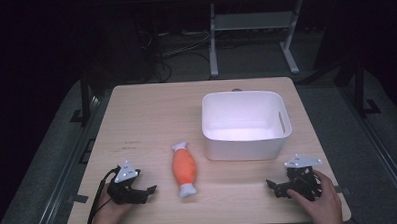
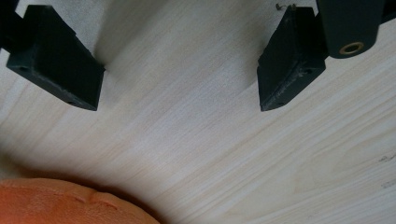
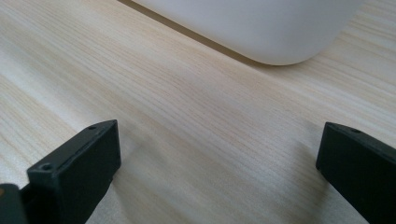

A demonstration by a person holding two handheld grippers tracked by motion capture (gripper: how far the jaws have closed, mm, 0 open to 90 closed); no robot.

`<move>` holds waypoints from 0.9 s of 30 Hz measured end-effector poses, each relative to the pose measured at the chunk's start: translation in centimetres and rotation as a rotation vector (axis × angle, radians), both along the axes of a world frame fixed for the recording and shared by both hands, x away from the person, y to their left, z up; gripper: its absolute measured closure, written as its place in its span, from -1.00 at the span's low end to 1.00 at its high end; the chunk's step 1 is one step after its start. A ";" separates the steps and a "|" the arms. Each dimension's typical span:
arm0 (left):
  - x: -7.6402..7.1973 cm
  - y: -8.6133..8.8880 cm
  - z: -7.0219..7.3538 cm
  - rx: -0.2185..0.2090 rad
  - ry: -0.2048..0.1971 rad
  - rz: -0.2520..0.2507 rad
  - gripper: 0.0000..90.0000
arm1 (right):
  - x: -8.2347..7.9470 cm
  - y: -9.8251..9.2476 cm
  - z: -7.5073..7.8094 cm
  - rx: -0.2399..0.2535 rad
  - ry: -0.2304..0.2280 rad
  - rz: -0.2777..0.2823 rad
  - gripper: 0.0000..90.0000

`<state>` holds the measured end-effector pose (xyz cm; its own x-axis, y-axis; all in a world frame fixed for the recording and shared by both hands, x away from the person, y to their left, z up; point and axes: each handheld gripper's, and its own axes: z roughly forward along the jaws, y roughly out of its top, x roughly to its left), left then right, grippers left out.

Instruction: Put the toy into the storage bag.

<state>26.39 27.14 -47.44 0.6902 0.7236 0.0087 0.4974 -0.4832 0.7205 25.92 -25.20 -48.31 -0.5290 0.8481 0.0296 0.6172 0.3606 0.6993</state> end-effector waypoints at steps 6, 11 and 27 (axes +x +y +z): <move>0.1 0.0 0.3 0.019 -0.008 -0.007 -0.54 | 0.0 0.0 0.0 0.000 0.000 0.000 -1.00; 0.4 0.2 1.1 0.014 -0.013 -0.020 -0.22 | 0.0 0.0 0.0 0.000 0.000 0.000 -1.00; 3.0 0.1 4.0 -0.031 0.058 -0.130 0.99 | 0.0 0.0 0.0 0.000 0.000 0.000 -1.00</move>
<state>29.35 27.27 -43.47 0.7771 0.6270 -0.0548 0.4729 -0.5242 0.7082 25.92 -25.20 -48.31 -0.5290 0.8481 0.0297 0.6171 0.3603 0.6995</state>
